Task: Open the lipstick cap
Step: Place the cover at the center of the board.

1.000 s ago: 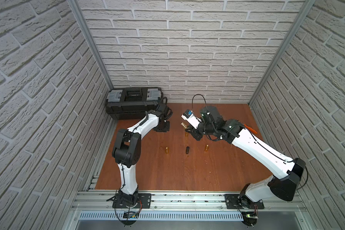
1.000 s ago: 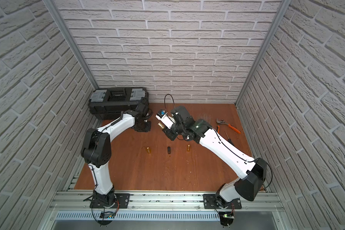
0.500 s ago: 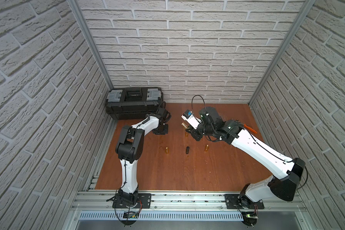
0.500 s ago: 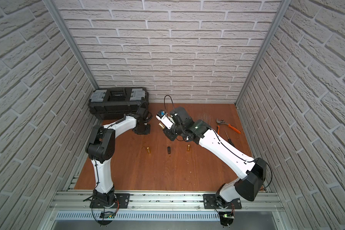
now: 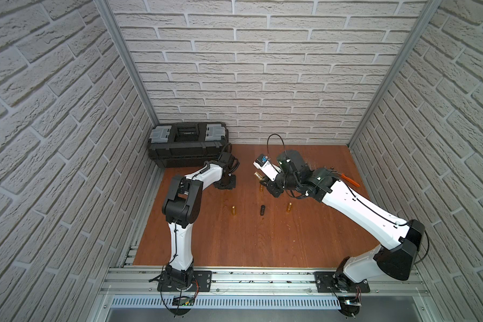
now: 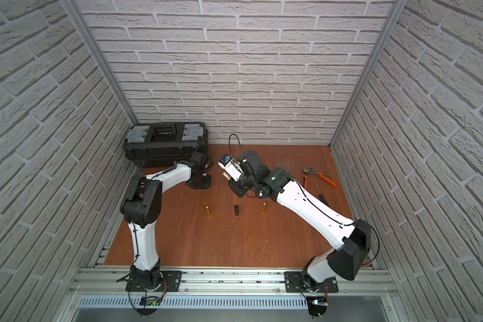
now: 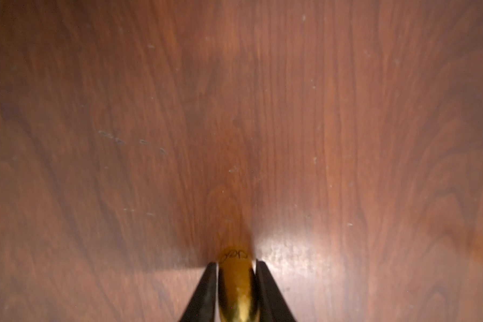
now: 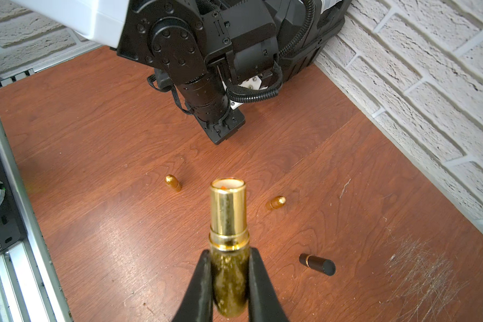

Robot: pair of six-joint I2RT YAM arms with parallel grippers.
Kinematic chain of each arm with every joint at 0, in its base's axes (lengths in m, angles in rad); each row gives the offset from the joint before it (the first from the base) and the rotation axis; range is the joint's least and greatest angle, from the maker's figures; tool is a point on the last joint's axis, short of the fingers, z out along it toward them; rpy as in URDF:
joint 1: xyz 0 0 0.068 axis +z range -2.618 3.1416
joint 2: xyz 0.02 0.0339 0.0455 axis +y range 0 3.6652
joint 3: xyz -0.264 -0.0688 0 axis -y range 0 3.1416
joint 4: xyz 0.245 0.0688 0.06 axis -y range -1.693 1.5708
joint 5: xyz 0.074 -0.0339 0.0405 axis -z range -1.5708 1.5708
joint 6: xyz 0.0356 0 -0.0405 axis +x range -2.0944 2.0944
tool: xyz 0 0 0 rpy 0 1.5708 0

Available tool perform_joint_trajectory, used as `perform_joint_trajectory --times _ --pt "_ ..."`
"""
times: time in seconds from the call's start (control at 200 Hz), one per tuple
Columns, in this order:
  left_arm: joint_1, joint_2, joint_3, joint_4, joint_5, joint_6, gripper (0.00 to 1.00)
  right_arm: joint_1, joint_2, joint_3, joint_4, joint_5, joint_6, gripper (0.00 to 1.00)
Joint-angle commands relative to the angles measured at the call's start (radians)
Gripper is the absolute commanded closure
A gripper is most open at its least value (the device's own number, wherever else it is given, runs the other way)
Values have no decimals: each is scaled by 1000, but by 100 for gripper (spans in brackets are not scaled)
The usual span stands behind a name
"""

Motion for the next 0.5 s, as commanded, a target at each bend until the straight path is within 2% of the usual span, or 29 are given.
perform_joint_trajectory --times 0.0,0.115,0.31,0.425,0.495 --pt "7 7 -17 -14 1 7 64 13 5 -10 24 12 10 97" --pt "6 -6 -7 -31 -6 11 56 14 1 -13 27 15 9 97" --pt "7 -73 18 -81 -6 14 50 16 0 -25 38 14 15 97" --pt "14 -152 40 -129 43 12 46 16 7 -26 40 10 20 97" --pt "27 -204 60 -163 111 8 46 16 11 -21 35 10 23 97"
